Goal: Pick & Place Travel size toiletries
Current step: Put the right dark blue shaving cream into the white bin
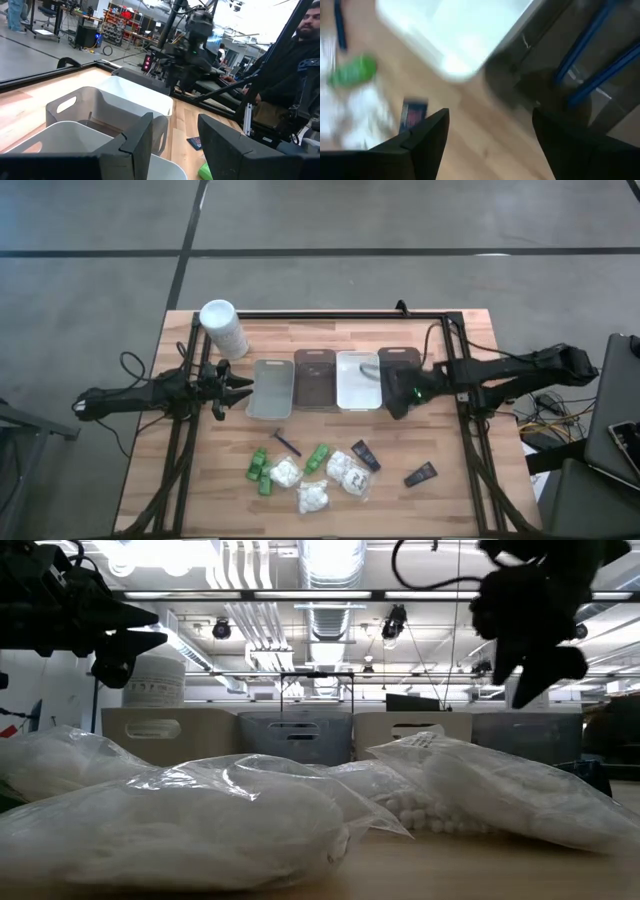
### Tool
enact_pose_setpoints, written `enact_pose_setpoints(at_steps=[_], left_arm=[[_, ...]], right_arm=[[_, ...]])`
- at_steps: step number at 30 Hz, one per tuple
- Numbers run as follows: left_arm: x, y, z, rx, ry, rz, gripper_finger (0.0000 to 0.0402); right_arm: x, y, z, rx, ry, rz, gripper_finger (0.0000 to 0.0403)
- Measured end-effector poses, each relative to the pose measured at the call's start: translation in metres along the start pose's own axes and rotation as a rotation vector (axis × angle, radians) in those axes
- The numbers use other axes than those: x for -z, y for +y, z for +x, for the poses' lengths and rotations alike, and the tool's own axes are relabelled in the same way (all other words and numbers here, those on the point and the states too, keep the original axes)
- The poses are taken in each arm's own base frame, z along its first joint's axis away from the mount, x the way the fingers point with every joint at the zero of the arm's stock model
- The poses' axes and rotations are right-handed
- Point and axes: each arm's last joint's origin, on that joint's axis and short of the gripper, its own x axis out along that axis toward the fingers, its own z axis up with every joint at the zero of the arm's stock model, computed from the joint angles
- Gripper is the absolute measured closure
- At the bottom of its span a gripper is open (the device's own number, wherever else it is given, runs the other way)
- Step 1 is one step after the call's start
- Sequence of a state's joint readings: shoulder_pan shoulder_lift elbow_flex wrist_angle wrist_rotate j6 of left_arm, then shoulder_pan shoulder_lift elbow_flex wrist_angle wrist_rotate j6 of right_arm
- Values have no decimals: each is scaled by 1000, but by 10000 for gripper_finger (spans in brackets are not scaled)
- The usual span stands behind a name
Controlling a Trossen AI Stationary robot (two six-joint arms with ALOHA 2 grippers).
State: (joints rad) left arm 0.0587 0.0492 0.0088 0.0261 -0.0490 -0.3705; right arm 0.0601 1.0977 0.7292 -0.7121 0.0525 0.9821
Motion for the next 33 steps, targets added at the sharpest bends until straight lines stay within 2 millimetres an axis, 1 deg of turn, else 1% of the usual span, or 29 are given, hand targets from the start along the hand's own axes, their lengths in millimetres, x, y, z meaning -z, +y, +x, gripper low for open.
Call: enact_pose_setpoints(at_steps=[3, 5, 9, 12, 15, 17, 19, 23, 29, 33], left_arm=[[0, 0, 0, 0, 0, 0, 241], [0, 0, 0, 0, 0, 0, 241], [0, 0, 0, 0, 0, 0, 241], [0, 0, 0, 0, 0, 0, 241], [0, 0, 0, 0, 0, 0, 241], [0, 0, 0, 0, 0, 0, 241], [0, 0, 0, 0, 0, 0, 241], [0, 0, 0, 0, 0, 0, 241], [0, 0, 0, 0, -1, 0, 241], [0, 0, 0, 0, -1, 0, 241]], right_arm=[[17, 8, -4, -24, 40, -82, 132], [26, 13, -6, -47, 58, -102, 140], [38, 20, -8, -75, 89, -58, 157], [44, 22, -9, -95, 129, -22, 169], [48, 31, -11, -178, 143, -27, 178], [51, 39, -12, -259, 150, -79, 182], [55, 45, -12, -313, 169, -173, 186], [63, 48, -9, -331, 180, -395, 194], [66, 47, -9, -328, 204, -439, 207], [70, 42, -8, -327, 267, -549, 214]])
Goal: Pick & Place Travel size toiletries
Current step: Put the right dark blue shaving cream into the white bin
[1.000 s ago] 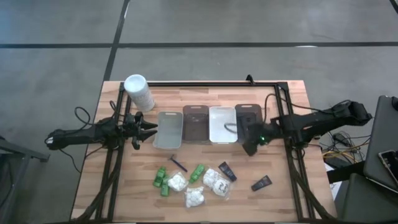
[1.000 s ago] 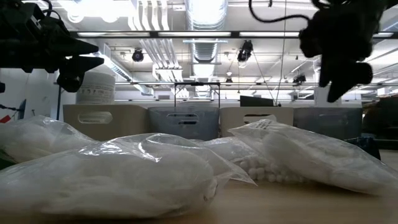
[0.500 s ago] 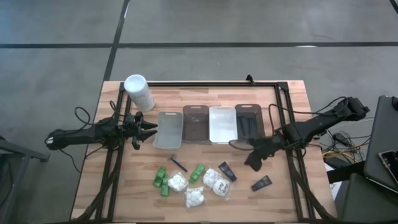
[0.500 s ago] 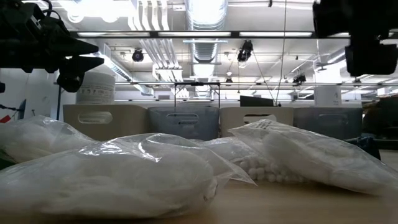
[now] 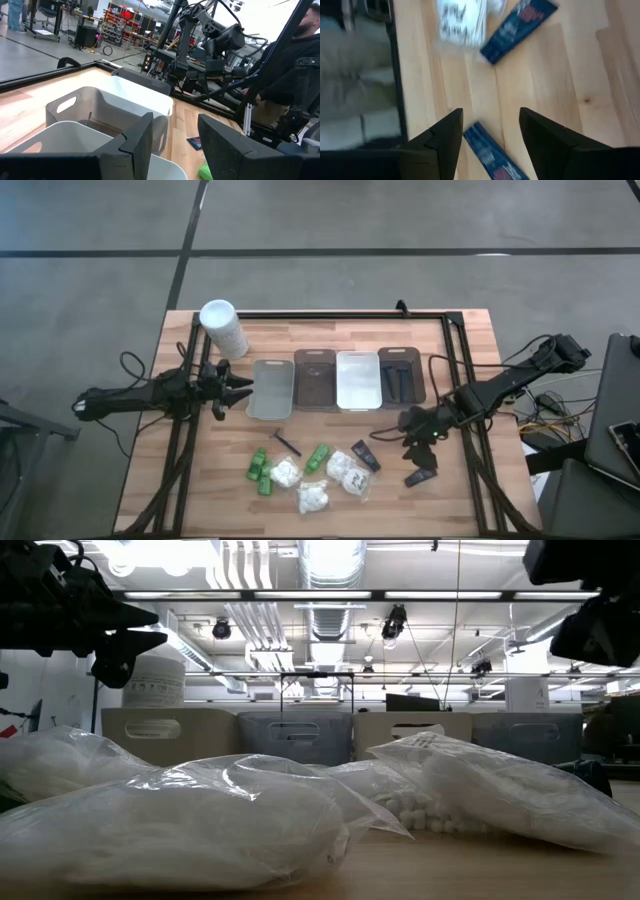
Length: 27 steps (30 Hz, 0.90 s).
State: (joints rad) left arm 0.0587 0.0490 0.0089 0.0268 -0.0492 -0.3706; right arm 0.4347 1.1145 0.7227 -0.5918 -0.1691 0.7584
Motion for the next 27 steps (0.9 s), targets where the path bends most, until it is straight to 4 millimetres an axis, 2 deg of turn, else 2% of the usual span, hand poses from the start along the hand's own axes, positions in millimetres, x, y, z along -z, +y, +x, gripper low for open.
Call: enact_pose_setpoints(at_steps=[9, 16, 20, 22, 25, 27], left_arm=[[-3, -1, 0, 5, -24, -1, 241], [-3, -1, 0, 2, -25, -1, 241], [-5, 0, 0, -51, -57, -3, 241], [-8, -1, 0, -35, -100, -165, 241], [-10, -1, -1, -6, -126, -505, 241], [-10, -1, -1, -5, -133, -645, 241]], right_arm=[[-4, 4, 1, -55, -45, 7, 229], [-3, 3, 1, -45, -43, -48, 221], [-7, 3, 1, -16, -110, 83, 216], [-10, 4, 1, 3, -178, 152, 213], [-15, 5, 0, 16, -278, 261, 207], [-16, 5, -1, 24, -323, 328, 204]])
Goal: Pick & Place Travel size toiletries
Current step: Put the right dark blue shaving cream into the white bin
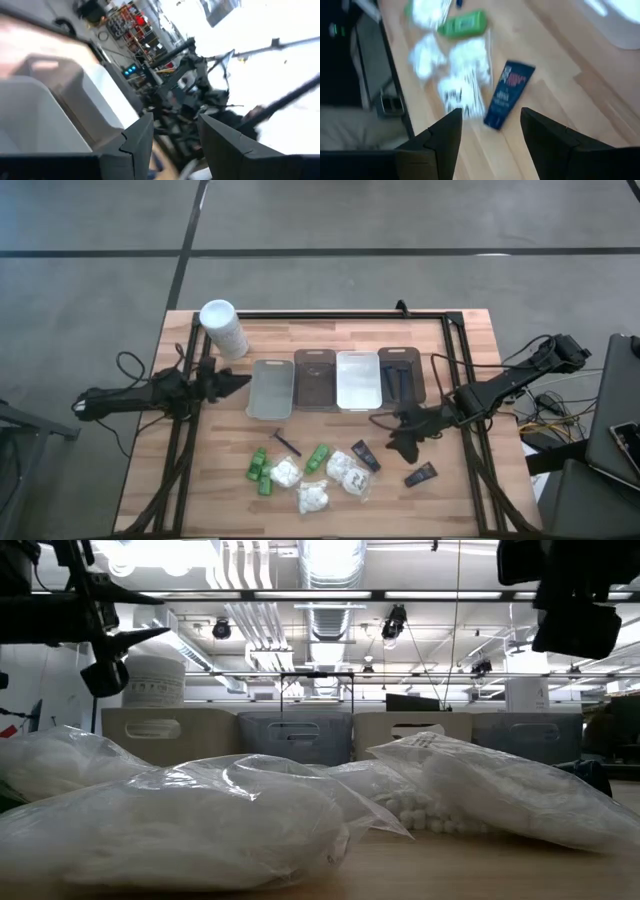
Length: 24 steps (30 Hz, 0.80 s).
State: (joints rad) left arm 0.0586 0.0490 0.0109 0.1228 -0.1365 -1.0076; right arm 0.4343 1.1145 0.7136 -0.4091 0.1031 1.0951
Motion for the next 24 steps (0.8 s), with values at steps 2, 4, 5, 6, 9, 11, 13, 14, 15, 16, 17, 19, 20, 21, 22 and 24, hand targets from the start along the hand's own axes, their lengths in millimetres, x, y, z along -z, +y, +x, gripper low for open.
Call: enact_pose_setpoints(at_steps=[2, 4, 5, 6, 9, 11, 13, 14, 15, 16, 17, 19, 20, 21, 22, 24], left_arm=[[-1, 0, 0, -2, -15, -43, 241], [-1, -1, 0, 1, -20, -61, 241], [-1, -1, 0, 7, -25, -66, 241], [-2, -1, 0, 8, -26, -67, 241], [-2, 0, 0, -17, -52, -66, 241], [-2, 0, 0, -27, -61, -65, 241], [-3, 0, 0, -38, -90, -34, 241], [-3, 1, 0, -49, -101, -1, 241], [-3, 1, 0, -56, -106, 17, 241], [-4, 1, 0, -60, -112, 23, 241], [-4, 1, 0, -65, -118, 22, 241], [-4, 1, 0, -62, -122, -33, 241], [-4, 1, 0, -53, -127, -82, 241], [-4, 0, 0, -48, -131, -114, 241], [-5, 0, 0, -47, -131, -129, 241], [-4, 1, 1, -53, -127, -144, 241]], right_arm=[[-1, 0, 0, 12, -25, 43, 201], [-1, 0, 0, 12, -28, 84, 199], [-1, 0, 0, 13, -28, 108, 198], [-1, 0, 0, 12, -29, 128, 197], [-1, 0, 0, 11, -29, 173, 195], [-1, 0, 0, 11, -29, 203, 193], [-1, 0, 0, 10, -29, 236, 191], [-1, 0, 0, 9, -30, 258, 190], [-1, 0, 0, 5, -31, 294, 190], [-1, 0, 0, 1, -32, 337, 189], [-1, 0, 0, 0, -32, 387, 188], [-1, 0, 0, -2, -31, 468, 188], [-1, 1, 0, -4, -31, 469, 188], [-2, 1, 0, -14, -33, 455, 189], [-2, 2, 0, -24, -35, 434, 190], [-2, 2, 0, -23, -36, 393, 194]])
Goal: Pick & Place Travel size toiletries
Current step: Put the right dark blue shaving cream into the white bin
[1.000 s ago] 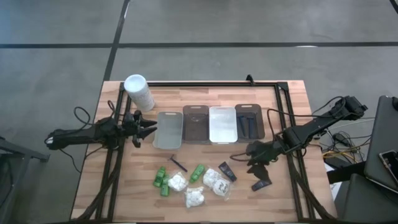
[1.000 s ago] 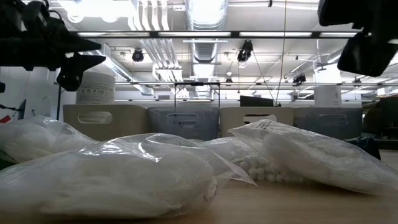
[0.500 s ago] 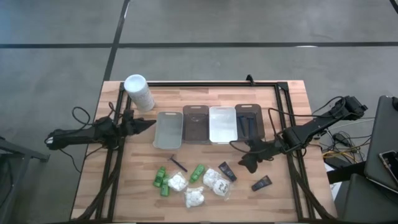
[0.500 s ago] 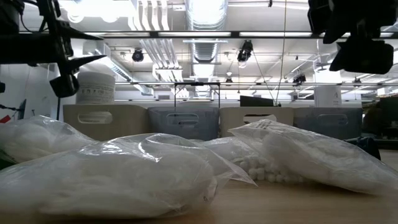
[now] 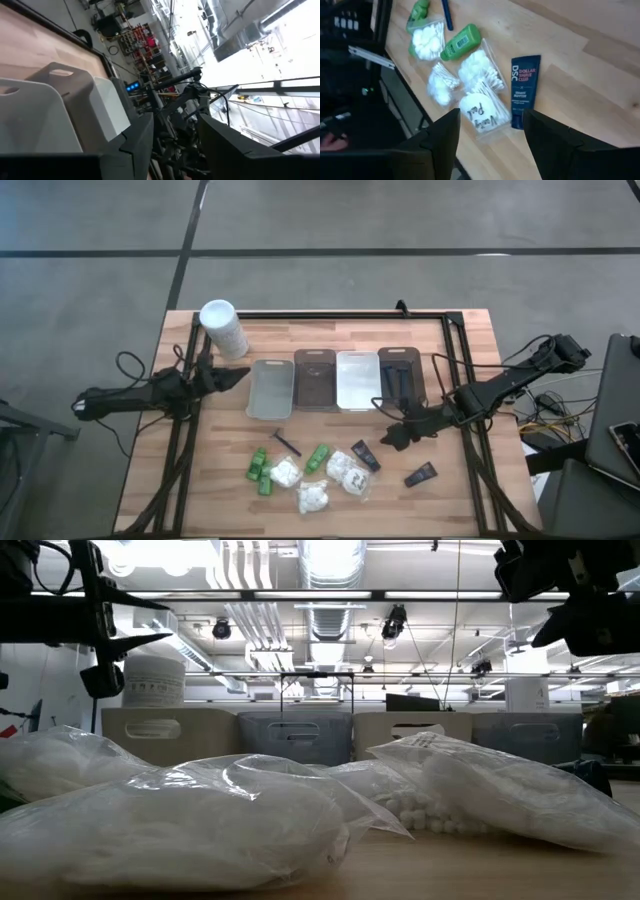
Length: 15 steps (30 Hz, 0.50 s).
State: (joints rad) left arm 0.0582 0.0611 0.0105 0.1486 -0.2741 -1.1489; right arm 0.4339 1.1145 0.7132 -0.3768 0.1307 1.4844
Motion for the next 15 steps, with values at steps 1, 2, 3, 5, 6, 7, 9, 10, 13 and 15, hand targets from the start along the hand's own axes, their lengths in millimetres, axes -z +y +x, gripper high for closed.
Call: enact_pose_setpoints(at_steps=[1, 2, 3, 5, 6, 7, 9, 10, 13, 15], left_arm=[[0, 0, 0, -1, 1, -7, 241], [0, 0, 0, -2, 3, -17, 241], [1, 0, 0, -2, 9, -30, 241], [2, 0, 0, 0, 21, -64, 241], [2, -1, 1, 7, 25, -80, 241], [3, -1, 0, 11, 29, -90, 241], [4, -2, 1, 10, 45, -98, 241], [5, -3, 1, 8, 54, -105, 241], [7, -5, 1, 14, 77, -149, 241], [9, -4, 1, 0, 97, -167, 241]], right_arm=[[0, 0, 0, 0, 0, -19, 196], [0, 0, 0, -1, 2, -38, 198], [1, 0, 0, -1, 3, -59, 201], [1, 0, 0, -3, 6, -92, 206], [2, 0, 0, -4, 12, -103, 208], [2, 0, 0, -6, 30, -113, 209], [4, 0, 0, -11, 81, -135, 211], [4, 0, 0, -8, 103, -141, 211], [10, -1, 1, -2, 149, -165, 205], [15, -2, 3, 6, 168, -218, 199]])
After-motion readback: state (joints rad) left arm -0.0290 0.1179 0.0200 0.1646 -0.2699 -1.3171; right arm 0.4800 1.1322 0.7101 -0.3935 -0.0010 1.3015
